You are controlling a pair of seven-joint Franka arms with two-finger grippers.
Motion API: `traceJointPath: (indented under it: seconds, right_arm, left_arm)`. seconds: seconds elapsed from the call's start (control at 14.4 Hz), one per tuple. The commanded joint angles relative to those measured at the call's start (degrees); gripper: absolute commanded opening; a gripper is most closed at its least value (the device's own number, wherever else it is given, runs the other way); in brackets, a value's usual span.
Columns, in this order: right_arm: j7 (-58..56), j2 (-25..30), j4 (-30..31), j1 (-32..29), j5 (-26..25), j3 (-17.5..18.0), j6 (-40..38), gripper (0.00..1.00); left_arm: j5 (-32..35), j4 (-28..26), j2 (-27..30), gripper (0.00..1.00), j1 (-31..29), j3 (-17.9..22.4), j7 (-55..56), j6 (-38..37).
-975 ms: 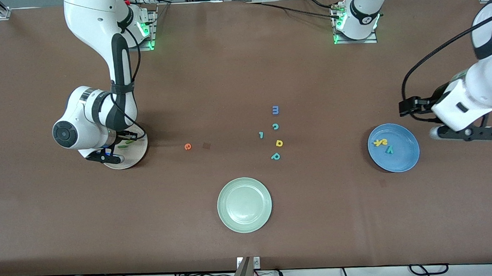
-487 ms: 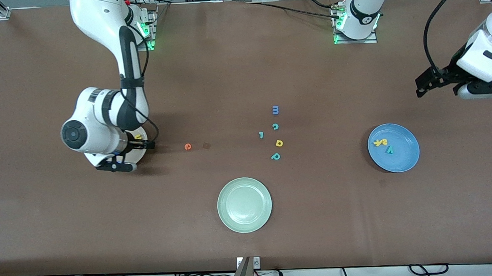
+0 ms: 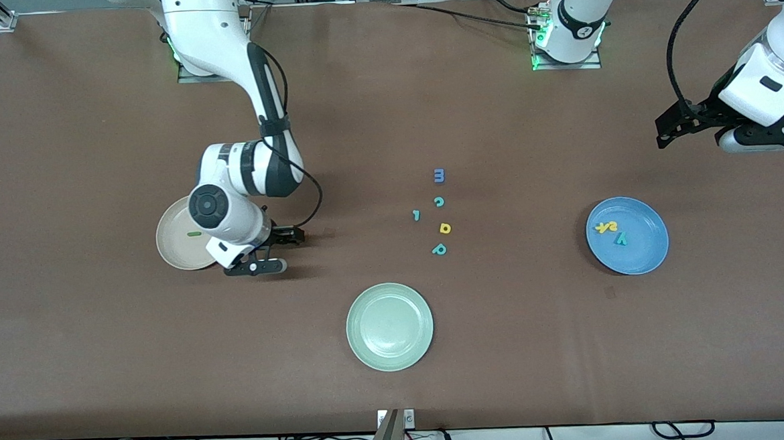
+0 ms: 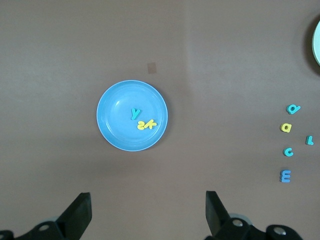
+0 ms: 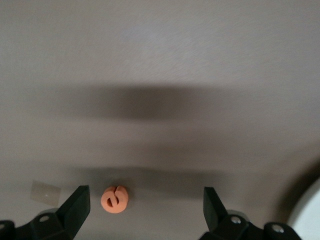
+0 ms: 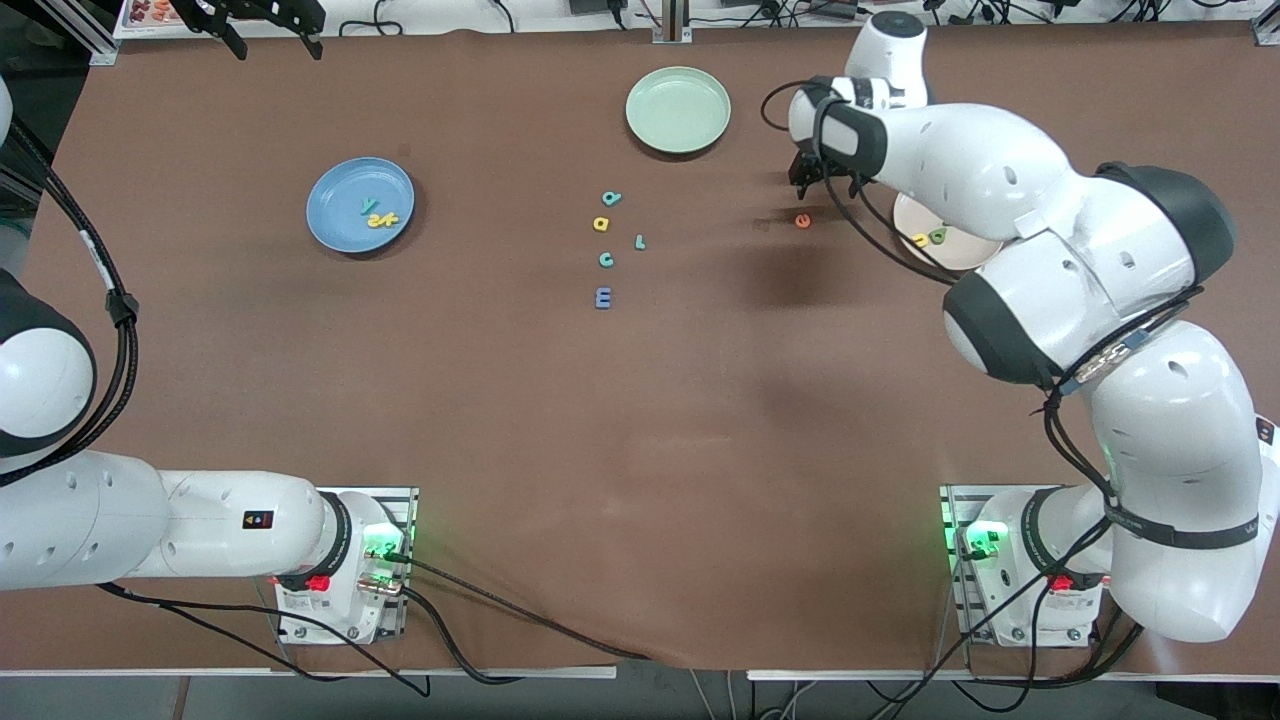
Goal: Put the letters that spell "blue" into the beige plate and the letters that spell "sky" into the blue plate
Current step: 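Grasp the orange e with the right gripper and lift it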
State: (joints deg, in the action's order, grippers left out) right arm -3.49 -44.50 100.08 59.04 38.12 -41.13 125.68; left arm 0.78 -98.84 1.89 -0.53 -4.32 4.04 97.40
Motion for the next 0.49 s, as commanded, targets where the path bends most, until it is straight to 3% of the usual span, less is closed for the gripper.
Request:
traceJointPath:
  seconds: [0.0, 0.14, 0.42]
  right_arm:
    - [0.94, -0.41, -0.76, 1.95, -2.52, 0.00, 0.18, 1.00]
    - [0.95, -0.85, -0.58, 2.57, -2.18, 0.70, 0.35, 0.89]
    - [0.86, -2.08, -0.32, 2.57, -2.08, 2.81, 3.25, 0.81]
  left_arm:
    - [-0.51, 0.84, -0.92, 1.00, 0.09, 0.36, -1.31, -0.90]
    - [-0.69, 0.76, -1.01, 1.00, -0.09, 0.37, -1.31, -1.51]
    - [-0.60, 0.58, -0.83, 1.00, 0.00, 0.36, -1.31, -1.52]
